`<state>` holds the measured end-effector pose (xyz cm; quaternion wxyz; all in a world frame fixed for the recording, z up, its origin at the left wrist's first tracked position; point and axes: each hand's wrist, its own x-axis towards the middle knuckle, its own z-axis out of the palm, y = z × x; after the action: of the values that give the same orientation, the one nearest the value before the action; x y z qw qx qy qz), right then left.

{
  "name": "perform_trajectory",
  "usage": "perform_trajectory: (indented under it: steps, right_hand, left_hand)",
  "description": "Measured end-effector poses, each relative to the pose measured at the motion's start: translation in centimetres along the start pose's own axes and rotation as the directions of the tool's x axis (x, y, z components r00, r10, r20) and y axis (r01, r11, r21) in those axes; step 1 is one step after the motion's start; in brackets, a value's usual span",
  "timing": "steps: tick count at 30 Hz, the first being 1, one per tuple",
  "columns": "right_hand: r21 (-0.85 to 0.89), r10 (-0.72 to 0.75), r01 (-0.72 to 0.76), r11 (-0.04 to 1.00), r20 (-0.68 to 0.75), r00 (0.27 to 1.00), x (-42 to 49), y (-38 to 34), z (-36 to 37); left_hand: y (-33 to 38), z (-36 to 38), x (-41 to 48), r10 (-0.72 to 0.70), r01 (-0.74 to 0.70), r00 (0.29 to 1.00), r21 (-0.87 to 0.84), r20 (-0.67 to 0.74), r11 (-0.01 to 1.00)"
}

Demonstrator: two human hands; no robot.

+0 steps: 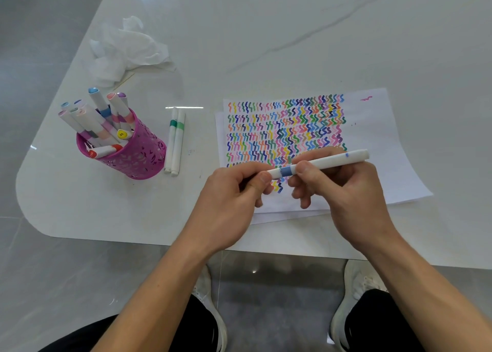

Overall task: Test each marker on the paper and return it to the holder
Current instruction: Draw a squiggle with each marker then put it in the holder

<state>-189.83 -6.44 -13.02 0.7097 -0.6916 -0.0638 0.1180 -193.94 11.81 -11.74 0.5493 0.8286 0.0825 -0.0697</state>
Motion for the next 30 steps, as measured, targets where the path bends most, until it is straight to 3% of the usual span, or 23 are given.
perform_trajectory:
  steps: [9,22,26,30]
  right_hand:
    - [0.107,0.049,-0.052,0.993,0.032,0.998,-0.1,-0.1,0.1]
    - [0.128,0.055,-0.058,0.990,0.023,0.998,-0.2,0.1,0.6]
    - [0.138,0.088,-0.093,0.986,0.046,0.995,0.1,0.4,0.7]
    - [0.088,0.090,-0.087,0.992,-0.036,0.995,0.5,0.8,0.0]
  left_hand:
    - [-0.6,0.3,-0.2,0.000,-0.004,0.999,-0.113,-0.037,0.994]
    - [0.0,0.3,-0.1,0.029,-0.038,0.991,-0.071,-0.127,0.997]
    - [0.6,-0.6,0.2,0.085,-0.110,0.976,-0.116,-0.199,0.987]
    - [0.9,-1.5,0.2,0.108,-0.162,0.938,-0.143,-0.330,0.976]
